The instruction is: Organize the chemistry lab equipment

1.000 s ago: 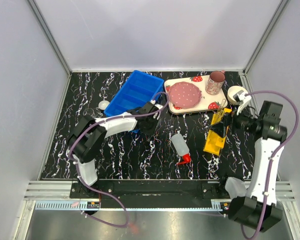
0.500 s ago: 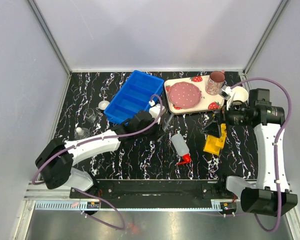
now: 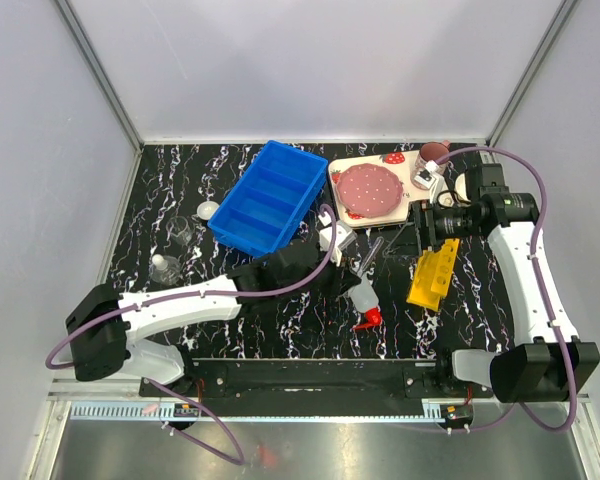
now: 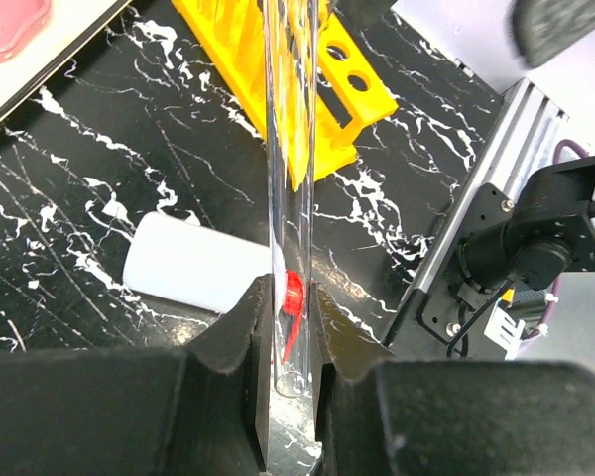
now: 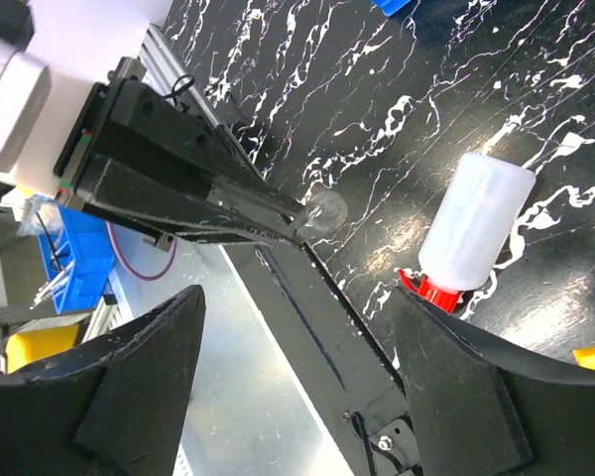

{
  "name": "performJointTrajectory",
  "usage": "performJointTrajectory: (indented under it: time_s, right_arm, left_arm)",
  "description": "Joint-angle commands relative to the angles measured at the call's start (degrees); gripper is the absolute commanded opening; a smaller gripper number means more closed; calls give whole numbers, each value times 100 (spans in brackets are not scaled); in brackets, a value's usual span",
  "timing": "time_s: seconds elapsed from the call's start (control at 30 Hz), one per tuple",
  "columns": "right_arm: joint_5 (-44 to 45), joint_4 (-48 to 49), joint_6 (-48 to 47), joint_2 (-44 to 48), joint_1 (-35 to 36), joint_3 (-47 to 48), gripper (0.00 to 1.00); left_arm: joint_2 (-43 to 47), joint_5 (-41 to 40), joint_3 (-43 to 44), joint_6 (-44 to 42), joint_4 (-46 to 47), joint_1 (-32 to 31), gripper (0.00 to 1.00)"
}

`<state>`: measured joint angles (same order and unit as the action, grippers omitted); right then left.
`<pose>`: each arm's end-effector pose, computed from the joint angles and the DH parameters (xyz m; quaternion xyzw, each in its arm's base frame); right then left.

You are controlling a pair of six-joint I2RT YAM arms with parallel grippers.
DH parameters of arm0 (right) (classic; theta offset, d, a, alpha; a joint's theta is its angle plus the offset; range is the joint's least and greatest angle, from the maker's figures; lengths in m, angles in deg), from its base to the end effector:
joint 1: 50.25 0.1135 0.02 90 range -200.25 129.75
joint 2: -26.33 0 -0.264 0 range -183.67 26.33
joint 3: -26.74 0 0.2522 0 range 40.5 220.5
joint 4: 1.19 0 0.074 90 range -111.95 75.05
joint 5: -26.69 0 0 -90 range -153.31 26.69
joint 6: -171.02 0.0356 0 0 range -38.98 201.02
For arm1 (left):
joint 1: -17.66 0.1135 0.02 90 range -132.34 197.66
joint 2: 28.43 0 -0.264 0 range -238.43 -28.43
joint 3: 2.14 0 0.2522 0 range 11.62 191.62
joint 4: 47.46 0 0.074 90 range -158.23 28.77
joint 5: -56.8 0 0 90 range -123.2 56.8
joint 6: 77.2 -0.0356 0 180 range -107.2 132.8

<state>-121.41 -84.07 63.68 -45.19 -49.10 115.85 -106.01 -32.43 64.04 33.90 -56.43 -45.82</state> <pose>0.2149 0.0345 0.3558 -0.2397 0.8262 0.4433 0.2520 0.1394 -0.2804 0.2833 0.3003 0.7641 -0.3882 0.4186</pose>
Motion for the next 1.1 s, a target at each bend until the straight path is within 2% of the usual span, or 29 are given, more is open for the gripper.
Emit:
performJointTrajectory:
  time_s: [0.0,0.43,0.83,1.0,1.07]
  right_arm:
    - [-69,276,390,-72,96,-108,79]
    - [-333,400,556,-292,158,-187,58]
    - [-438,479,618,-230,158,-310,30]
    - [-263,523,574,-90,149,-328,24]
    - [-132,575,548,42,149,-372,24]
  left_arm:
    - [-11,-271,356,104,461,-129,11]
    - [-310,-297,672,69,346,-349,10]
    - [-389,-368,796,-10,241,-419,11]
    - [-319,-429,734,-1,215,-428,15]
    - [-223,-447,647,-1,258,-428,22]
